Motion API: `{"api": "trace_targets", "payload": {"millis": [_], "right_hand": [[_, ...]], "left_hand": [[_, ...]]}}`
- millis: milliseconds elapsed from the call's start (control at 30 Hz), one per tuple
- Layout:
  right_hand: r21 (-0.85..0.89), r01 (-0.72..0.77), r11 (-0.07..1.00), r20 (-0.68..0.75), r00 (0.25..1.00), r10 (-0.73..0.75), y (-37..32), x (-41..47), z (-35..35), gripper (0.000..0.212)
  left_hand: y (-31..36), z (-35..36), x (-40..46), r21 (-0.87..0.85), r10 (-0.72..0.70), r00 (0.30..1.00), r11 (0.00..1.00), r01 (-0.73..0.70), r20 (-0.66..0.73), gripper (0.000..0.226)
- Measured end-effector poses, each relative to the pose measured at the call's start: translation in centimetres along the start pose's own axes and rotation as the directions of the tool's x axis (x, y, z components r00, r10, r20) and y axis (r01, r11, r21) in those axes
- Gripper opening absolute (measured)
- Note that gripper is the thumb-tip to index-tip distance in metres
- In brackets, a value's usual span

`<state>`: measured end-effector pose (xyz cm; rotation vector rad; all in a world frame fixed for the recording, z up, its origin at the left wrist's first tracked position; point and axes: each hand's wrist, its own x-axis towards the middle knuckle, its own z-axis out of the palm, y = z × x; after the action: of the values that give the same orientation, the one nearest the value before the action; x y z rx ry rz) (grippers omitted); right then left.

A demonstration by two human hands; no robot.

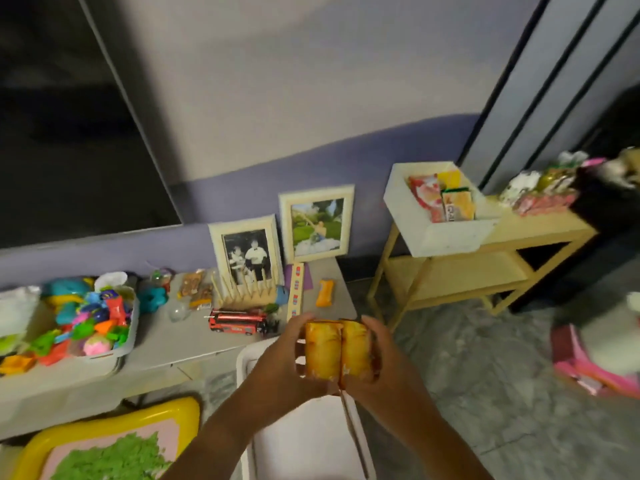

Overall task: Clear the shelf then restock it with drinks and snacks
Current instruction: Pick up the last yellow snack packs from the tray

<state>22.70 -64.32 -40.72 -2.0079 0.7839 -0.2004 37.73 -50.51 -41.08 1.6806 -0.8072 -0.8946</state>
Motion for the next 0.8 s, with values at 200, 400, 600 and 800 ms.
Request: {"api": "trace_targets", "payload": {"millis": [200,400,600,800], "right_hand": [[0.012,0.153,0.988,-0.167,0.975,-0.149,-6.1,-1.1,-11.7,0.081],[-0.063,0.179,0.982,-0.209,0.96,-0.188,-4.6,-0.3,-23.7,0.086],[-0.128,0.124,0.984,-0.16,0.977,-0.144,0.7,3.3,-34.2,0.08],[-0.179,-0.008,0.984,-0.176,0.984,-0.024,6.5,10.3,-38.6,0.075]], "left_hand": [[13.3,2.6,2.6,0.122,0.176,0.984,0.977,-0.176,0.008,0.096],[22.1,10.0,8.1,0.205,0.278,0.959,0.937,-0.284,0.062,0.091],[24.7,19.4,16.4,0.122,0.175,0.984,0.977,-0.177,0.022,0.066],[23.9,25.8,24.1,0.188,0.149,0.986,0.973,-0.133,-0.074,0.086]]}}
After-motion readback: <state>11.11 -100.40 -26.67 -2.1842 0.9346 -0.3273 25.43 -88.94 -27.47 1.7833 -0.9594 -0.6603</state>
